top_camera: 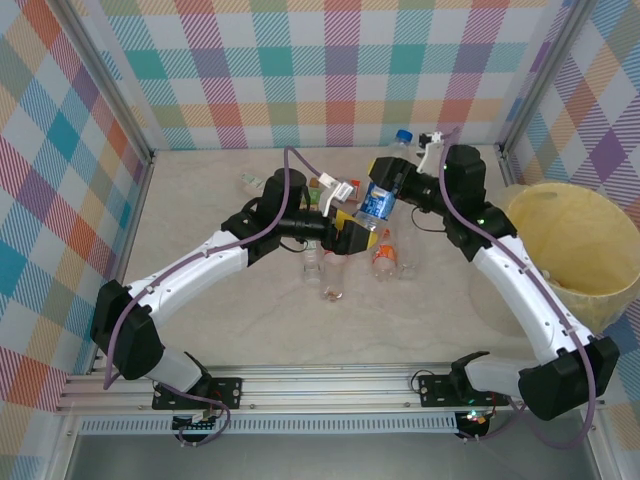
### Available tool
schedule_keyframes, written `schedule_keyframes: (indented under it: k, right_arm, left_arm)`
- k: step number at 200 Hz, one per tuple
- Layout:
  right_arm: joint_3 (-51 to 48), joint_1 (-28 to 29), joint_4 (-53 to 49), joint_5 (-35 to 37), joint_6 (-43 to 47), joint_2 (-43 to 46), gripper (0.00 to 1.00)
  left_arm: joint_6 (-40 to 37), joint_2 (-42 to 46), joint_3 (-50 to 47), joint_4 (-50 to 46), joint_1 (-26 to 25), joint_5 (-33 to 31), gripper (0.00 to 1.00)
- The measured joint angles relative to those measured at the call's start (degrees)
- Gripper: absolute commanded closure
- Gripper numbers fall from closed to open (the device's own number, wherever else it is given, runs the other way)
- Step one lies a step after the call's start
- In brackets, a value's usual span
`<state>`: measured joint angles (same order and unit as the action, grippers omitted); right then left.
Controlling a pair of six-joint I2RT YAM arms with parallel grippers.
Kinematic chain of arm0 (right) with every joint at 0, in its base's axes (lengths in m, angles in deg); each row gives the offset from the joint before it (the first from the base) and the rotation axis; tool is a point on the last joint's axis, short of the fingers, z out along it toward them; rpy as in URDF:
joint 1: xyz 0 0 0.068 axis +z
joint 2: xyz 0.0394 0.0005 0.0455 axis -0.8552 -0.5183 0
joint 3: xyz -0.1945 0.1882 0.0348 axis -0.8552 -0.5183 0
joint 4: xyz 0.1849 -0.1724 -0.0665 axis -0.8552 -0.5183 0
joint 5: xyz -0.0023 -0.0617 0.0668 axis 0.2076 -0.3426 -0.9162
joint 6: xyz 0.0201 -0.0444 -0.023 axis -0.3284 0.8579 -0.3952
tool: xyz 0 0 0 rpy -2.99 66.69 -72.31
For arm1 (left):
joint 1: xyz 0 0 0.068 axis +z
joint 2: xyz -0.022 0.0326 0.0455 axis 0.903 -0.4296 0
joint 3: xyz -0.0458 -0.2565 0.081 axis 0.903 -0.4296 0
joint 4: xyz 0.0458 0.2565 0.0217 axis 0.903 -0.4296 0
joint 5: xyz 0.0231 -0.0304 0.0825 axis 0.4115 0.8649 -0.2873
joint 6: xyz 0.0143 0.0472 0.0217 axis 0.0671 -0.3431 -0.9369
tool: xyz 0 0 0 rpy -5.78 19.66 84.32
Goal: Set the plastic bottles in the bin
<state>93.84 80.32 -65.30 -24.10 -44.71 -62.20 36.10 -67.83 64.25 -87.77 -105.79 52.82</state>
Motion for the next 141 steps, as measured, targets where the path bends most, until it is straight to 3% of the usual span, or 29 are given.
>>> schedule_keyframes:
  k: [32, 84, 141]
  right_arm:
    - [3.63, -1.09, -7.82, 10.58, 6.93, 3.32, 0.43]
    - [7.85, -6.36, -15.34, 26.43, 19.87, 11.02, 0.44]
    - [15.74, -15.13, -19.10, 31.85, 29.97, 12.68, 0.50]
  left_arm:
    - [0.44, 0.46, -0.22, -0.04, 0.11, -3.43, 0.00]
    - [1.90, 1.31, -1.60, -0.76, 0.55, -15.10, 0.00]
    - [5.14, 1.31, -1.88, -4.26, 0.68, -29.49, 0.00]
